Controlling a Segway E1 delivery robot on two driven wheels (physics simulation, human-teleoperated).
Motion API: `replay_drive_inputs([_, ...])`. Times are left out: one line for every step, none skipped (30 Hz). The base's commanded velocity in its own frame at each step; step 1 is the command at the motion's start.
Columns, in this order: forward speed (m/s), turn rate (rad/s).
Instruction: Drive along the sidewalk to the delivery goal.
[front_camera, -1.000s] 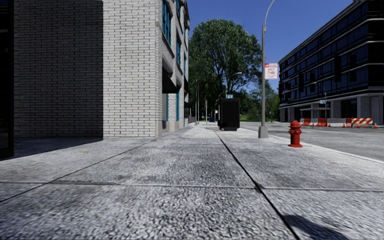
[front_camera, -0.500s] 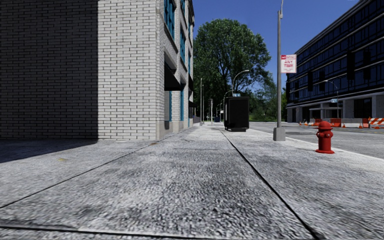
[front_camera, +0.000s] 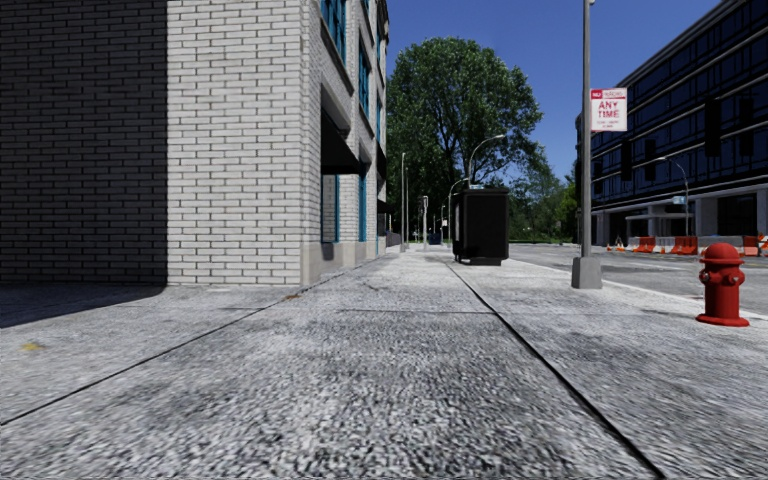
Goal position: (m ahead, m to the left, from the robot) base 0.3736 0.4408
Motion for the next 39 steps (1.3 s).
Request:
replay_drive_inputs([2.0,0.0])
replay_drive_inputs([1.98,0.0])
replay_drive_inputs([1.98,0.0])
replay_drive_inputs([1.57,0.0])
replay_drive_inputs([0.68,0.0])
replay_drive_inputs([0.29,0.0])
replay_drive_inputs([0.12,0.0])
replay_drive_inputs([0.12,0.0])
replay_drive_inputs([0.02,0.0])
replay_drive_inputs([0.0,0.0])
replay_drive_inputs([0.0,0.0])
replay_drive_inputs([0.0,0.0])
replay_drive_inputs([0.0,0.0])
replay_drive_inputs([0.0,0.0])
replay_drive_inputs([0.0,0.0])
replay_drive_inputs([0.0,0.0])
replay_drive_inputs([0.0,0.0])
replay_drive_inputs([0.0,0.0])
replay_drive_inputs([0.0,0.0])
replay_drive_inputs([0.0,0.0])
replay_drive_inputs([0.0,0.0])
replay_drive_inputs([0.0,0.0])
replay_drive_inputs([0.0,0.0])
replay_drive_inputs([0.0,0.0])
replay_drive_inputs([0.0,0.0])
replay_drive_inputs([0.0,0.0])
replay_drive_inputs([0.0,0.0])
replay_drive_inputs([0.0,0.0])
replay_drive_inputs([0.0,0.0])
replay_drive_inputs([0.0,0.0])
replay_drive_inputs([0.0,0.0])
replay_drive_inputs([0.0,0.0])
replay_drive_inputs([0.0,0.0])
replay_drive_inputs([0.0,0.0])
replay_drive_inputs([0.0,0.0])
replay_drive_inputs([0.0,0.0])
replay_drive_inputs([0.0,0.0])
replay_drive_inputs([0.0,0.0])
replay_drive_inputs([0.0,0.0])
